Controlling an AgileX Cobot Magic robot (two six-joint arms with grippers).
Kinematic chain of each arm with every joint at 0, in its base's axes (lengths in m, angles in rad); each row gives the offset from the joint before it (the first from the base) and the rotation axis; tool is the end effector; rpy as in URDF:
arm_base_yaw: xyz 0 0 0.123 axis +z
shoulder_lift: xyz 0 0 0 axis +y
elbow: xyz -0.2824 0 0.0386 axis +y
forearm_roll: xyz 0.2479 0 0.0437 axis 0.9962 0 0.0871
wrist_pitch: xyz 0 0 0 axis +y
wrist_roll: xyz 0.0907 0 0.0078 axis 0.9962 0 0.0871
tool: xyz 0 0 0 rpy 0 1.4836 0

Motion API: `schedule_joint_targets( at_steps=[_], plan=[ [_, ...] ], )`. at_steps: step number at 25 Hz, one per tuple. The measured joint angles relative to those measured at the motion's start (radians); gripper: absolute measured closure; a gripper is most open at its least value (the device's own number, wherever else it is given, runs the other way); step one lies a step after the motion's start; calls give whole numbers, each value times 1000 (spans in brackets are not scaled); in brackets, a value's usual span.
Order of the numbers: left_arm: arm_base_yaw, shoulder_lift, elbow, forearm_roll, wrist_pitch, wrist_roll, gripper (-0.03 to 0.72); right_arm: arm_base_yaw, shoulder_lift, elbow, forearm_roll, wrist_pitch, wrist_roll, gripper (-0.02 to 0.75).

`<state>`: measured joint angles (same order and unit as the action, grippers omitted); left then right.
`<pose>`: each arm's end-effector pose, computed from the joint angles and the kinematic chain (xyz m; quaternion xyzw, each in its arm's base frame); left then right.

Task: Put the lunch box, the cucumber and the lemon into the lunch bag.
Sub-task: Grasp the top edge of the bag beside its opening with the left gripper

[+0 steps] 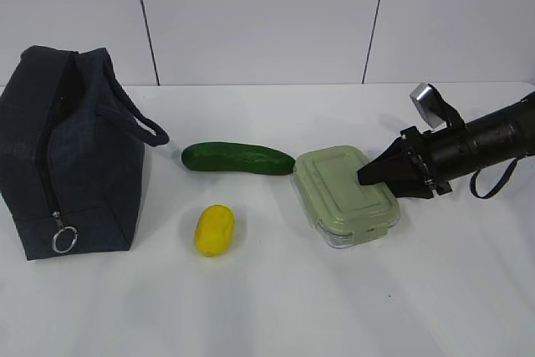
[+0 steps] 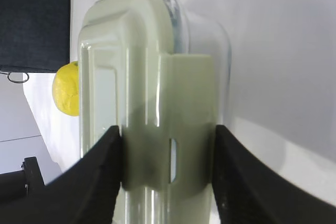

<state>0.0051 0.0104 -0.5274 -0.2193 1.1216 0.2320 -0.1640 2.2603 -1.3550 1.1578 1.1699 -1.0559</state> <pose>-0.0101 -0.0179 0.2815 0.1057 0.8528 -0.0492 0.5091 0.4037 0.0110 0.0995 -0.0707 0.8739 0.4670 0.1149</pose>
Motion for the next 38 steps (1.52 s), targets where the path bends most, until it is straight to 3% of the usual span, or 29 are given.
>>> schedule_joint_targets(
  at_steps=[38],
  plan=[
    [0, 0, 0, 0, 0, 0, 257, 0, -59, 4, 11, -30, 138, 357]
  ],
)
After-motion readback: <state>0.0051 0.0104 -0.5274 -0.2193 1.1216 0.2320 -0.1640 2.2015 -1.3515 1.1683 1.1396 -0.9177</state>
